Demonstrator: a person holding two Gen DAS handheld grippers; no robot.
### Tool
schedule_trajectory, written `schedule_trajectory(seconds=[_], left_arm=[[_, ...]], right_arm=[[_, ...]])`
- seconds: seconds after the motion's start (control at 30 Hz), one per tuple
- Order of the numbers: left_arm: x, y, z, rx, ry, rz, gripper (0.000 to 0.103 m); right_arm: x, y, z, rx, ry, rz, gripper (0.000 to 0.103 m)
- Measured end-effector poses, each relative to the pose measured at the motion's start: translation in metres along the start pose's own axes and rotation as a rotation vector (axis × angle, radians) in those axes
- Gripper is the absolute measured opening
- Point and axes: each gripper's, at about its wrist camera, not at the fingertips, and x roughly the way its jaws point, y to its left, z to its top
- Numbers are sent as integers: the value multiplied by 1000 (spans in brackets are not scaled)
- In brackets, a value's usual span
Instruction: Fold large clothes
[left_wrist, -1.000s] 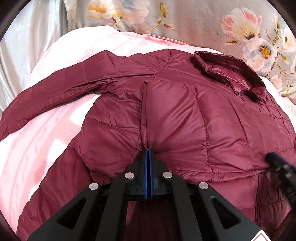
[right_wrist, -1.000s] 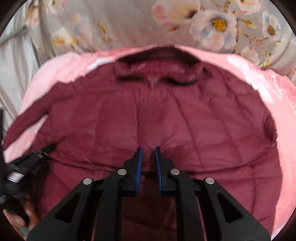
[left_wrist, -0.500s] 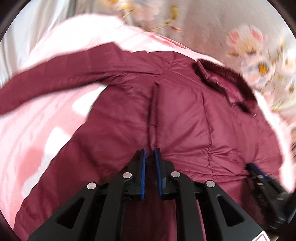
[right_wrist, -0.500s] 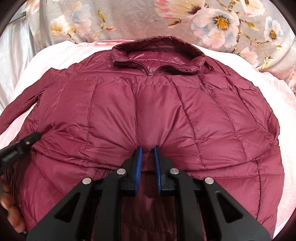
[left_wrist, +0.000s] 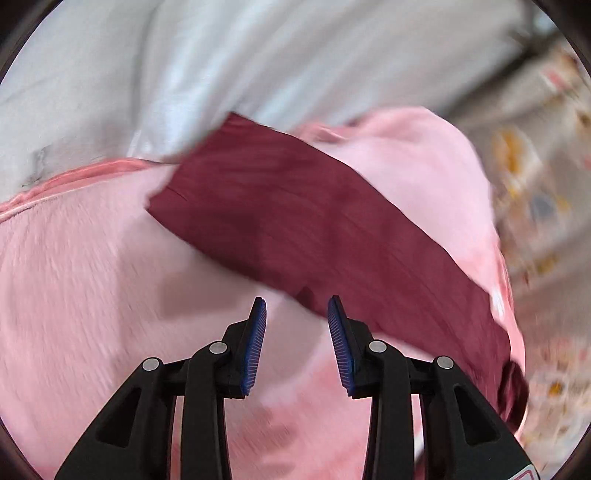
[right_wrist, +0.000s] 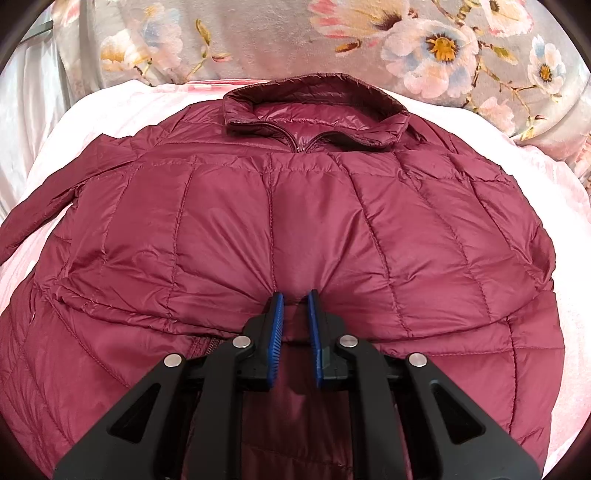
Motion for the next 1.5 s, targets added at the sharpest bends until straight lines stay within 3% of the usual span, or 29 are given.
schedule_trajectory(seconds=[0.1, 0.17, 0.2, 0.23, 0.33, 0.5, 0.63, 0.77, 0.87, 0.97, 1.1, 1.17, 1.2, 1.23, 1.4, 1.5], left_arm=[[15, 13, 14, -52, 3, -18, 33], [25, 18, 18, -85, 24, -39, 25], [26, 16, 19, -88, 10, -29, 15], [25, 12, 22, -73, -6, -26, 2], [16, -7, 26, 2, -58, -10, 0], [-36, -78, 20, 212, -193, -64, 0], [-95, -161, -11, 420, -280, -199, 0], [-153, -254, -81, 687, -337, -351, 0], [-173, -298, -130, 815, -323, -442, 0], [-173, -338, -181, 902, -247, -522, 0], [-142, -367, -246, 940, -2, -591, 7], [-115, -368, -272, 934, 157, -623, 28], [-106, -365, -281, 923, 214, -634, 48], [-100, -357, -292, 902, 262, -641, 53], [-66, -322, -289, 805, 375, -631, 53], [-53, -301, -263, 747, 369, -583, 54]], right_arm=[[0, 1, 1, -8, 0, -12, 13], [0, 3, 0, -9, -1, -15, 13], [-1, 2, 1, -8, -1, -15, 13], [0, 3, 1, -8, -1, -15, 13], [-1, 3, 1, -9, -1, -15, 13], [-1, 2, 1, -8, -1, -13, 13], [-4, 0, 1, 11, -11, -4, 17], [-31, -7, -1, 26, -94, 19, 55], [-57, -18, -6, 31, -134, 14, 56], [-78, -38, -16, 66, -149, 21, 57], [-98, -66, -32, 109, -154, 3, 62], [-105, -80, -38, 142, -153, 1, 63], [-106, -86, -39, 157, -151, 9, 63], [-107, -90, -40, 167, -150, 15, 63], [-106, -105, -36, 227, -146, 69, 66], [-98, -105, -24, 253, -129, 119, 66]])
